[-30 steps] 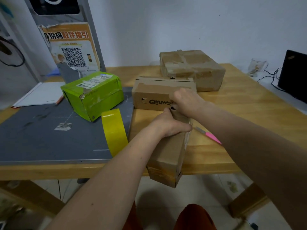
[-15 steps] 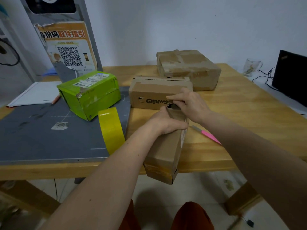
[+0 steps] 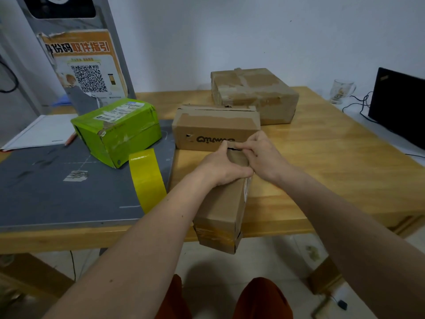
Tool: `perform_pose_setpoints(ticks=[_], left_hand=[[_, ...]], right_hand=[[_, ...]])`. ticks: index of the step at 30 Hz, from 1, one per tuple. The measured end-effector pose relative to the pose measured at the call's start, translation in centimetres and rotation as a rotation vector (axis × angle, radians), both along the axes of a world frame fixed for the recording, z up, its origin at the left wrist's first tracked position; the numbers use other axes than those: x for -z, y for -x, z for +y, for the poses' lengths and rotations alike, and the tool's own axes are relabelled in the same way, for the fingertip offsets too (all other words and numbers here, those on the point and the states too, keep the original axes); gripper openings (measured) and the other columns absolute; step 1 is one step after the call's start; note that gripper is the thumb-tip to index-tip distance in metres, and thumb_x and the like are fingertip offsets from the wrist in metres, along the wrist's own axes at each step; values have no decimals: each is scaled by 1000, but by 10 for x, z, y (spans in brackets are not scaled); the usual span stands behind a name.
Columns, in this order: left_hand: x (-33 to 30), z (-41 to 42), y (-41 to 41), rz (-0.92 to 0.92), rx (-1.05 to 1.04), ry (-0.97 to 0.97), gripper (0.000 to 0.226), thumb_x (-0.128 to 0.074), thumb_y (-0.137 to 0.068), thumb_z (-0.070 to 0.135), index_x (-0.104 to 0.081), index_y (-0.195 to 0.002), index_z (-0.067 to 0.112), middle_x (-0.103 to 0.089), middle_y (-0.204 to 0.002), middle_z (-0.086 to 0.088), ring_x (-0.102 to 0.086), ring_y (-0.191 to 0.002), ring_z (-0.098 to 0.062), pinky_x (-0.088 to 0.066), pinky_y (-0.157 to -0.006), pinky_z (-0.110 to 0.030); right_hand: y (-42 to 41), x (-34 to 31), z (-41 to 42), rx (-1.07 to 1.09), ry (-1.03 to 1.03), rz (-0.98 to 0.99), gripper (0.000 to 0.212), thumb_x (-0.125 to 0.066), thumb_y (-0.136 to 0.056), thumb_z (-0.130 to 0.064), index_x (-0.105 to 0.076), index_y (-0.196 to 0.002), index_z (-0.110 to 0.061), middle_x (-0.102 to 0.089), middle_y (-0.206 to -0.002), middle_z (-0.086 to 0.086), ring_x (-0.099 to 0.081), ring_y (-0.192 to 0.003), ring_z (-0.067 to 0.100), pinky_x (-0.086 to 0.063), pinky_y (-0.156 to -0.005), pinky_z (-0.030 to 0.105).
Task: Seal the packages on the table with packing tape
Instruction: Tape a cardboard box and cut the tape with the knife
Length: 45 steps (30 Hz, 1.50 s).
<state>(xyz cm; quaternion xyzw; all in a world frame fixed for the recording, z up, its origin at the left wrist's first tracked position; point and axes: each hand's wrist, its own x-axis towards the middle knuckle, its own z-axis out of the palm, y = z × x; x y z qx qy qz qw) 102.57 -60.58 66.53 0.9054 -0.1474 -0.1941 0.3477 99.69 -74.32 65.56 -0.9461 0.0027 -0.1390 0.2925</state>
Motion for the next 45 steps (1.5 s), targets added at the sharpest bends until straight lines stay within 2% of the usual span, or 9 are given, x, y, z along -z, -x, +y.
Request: perform_pose_setpoints(ticks=[12, 21, 24, 27, 30, 33, 38, 42, 45], left_hand=[[-3, 0, -8, 9, 66, -66, 110, -73, -69, 52, -7, -154, 32, -51, -109, 3, -53, -91, -15, -45, -71, -30], [-12, -9, -20, 22, 142, -266, 121, -68, -70, 59, 11, -155, 25, -47, -137, -11, -47, -104, -26, -40, -86, -34], [-11, -15, -14, 8, 49, -232, 123, -69, -70, 61, 6, -156, 16, -46, -139, -13, -49, -108, -28, -40, -79, -32], [-11, -14, -1, -54, -25, -212, 123, -66, -69, 71, -3, -154, 8, -42, -144, -15, -50, -115, -29, -46, -79, -33], [-22, 3, 14, -106, -58, -135, 140, -68, -57, 82, 7, -156, 18, -34, -155, -9, -42, -134, -31, -43, -100, -42], [-47, 33, 24, -329, -114, 63, 120, -73, -57, 76, -21, -152, 23, -37, -154, 0, -38, -139, -25, -41, -101, -38], [-57, 95, 28, -662, -499, 265, 100, -70, -81, 54, -16, -155, 15, -23, -160, -7, -21, -147, -23, -22, -115, -36], [-16, 128, 35, -400, -700, 687, 72, -37, -95, 64, -30, -152, 22, -31, -157, 1, -28, -143, -16, -22, -114, -36], [23, 148, 37, -222, -861, 874, 30, -37, -103, 38, -52, -120, 19, -52, -122, -8, -47, -112, -18, -34, -99, -34]], right_hand=[[7, 4, -11, -88, -4, -11, 36, -46, -97, -9, -62, -130, -12, -38, -107, -1, -40, -103, 9, -34, -89, 20], [8, 1, -11, -91, -46, 39, 37, -45, -99, -10, -60, -132, -16, -39, -112, 1, -40, -105, 10, -34, -87, 16], [11, -2, -10, -79, -174, 91, 34, -44, -101, -11, -60, -132, -13, -39, -122, 2, -41, -117, 13, -35, -90, 9], [17, -7, -10, -78, -183, 110, 31, -47, -102, -14, -63, -128, -14, -40, -137, 1, -38, -124, 10, -32, -99, 18], [26, -15, -9, -33, -181, 60, 34, -46, -102, -19, -58, -134, -19, -39, -146, 1, -35, -133, 13, -28, -98, 21], [31, -31, 0, 39, -144, -35, 38, -47, -102, -23, -53, -139, -18, -47, -143, 4, -42, -131, 16, -31, -100, 22], [43, -66, 62, -56, -209, -119, 35, -47, -101, -16, -57, -134, -16, -56, -138, -1, -49, -122, 8, -36, -99, 21], [46, -62, 123, -177, -383, 7, 44, -47, -101, -13, -44, -145, -13, -46, -148, 3, -44, -133, 16, -33, -100, 18], [42, -44, 153, -131, -693, 223, 69, -59, -95, -40, -30, -151, -13, -32, -157, 4, -34, -141, 21, -32, -103, 29]])
